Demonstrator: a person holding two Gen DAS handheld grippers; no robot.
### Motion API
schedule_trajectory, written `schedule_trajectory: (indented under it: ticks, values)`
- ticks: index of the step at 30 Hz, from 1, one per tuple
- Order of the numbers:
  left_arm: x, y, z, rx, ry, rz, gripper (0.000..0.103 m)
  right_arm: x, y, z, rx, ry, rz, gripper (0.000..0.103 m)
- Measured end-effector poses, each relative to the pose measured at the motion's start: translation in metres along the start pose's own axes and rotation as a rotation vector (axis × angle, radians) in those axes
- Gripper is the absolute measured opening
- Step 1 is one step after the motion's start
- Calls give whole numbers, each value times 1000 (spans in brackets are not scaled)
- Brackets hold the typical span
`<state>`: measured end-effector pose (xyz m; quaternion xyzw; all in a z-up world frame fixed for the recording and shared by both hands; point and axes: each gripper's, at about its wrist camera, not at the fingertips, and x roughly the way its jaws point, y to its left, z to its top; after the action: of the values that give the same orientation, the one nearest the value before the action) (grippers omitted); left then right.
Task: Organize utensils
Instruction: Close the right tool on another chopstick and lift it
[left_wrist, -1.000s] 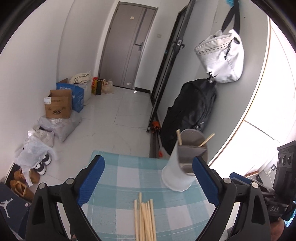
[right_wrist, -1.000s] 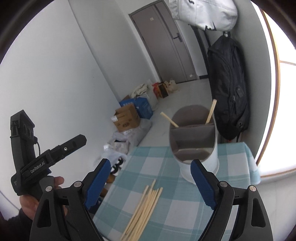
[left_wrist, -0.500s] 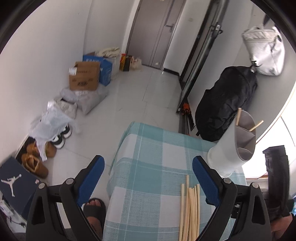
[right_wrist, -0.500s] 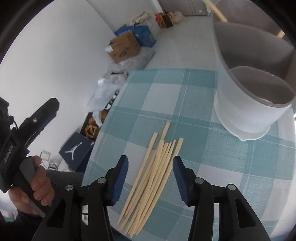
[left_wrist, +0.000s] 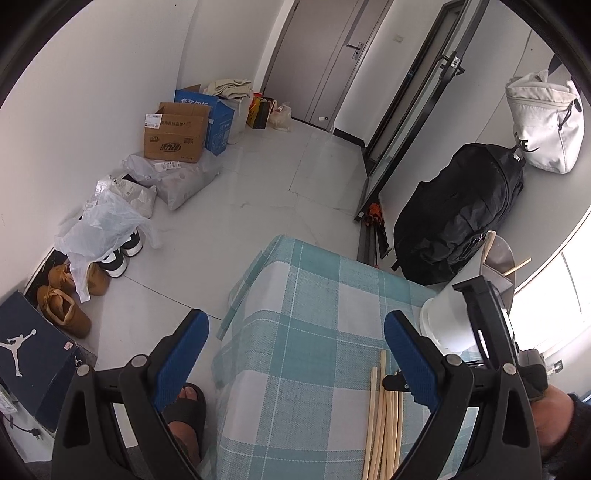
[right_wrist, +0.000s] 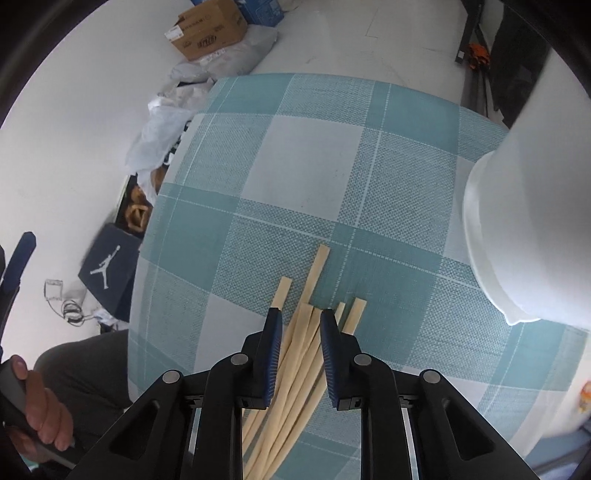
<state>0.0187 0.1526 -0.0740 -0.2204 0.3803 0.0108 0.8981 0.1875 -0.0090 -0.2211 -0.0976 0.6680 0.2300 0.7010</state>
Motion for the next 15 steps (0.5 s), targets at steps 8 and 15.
schedule_trajectory:
  ticks: [8,15]
  values:
    - [3,7,2,-42,19,-7,93,7,15,6,-50,21,-116,9]
    - [8,6,0,-31,23,13,93,-4,17,5,-14,-70,-89,6]
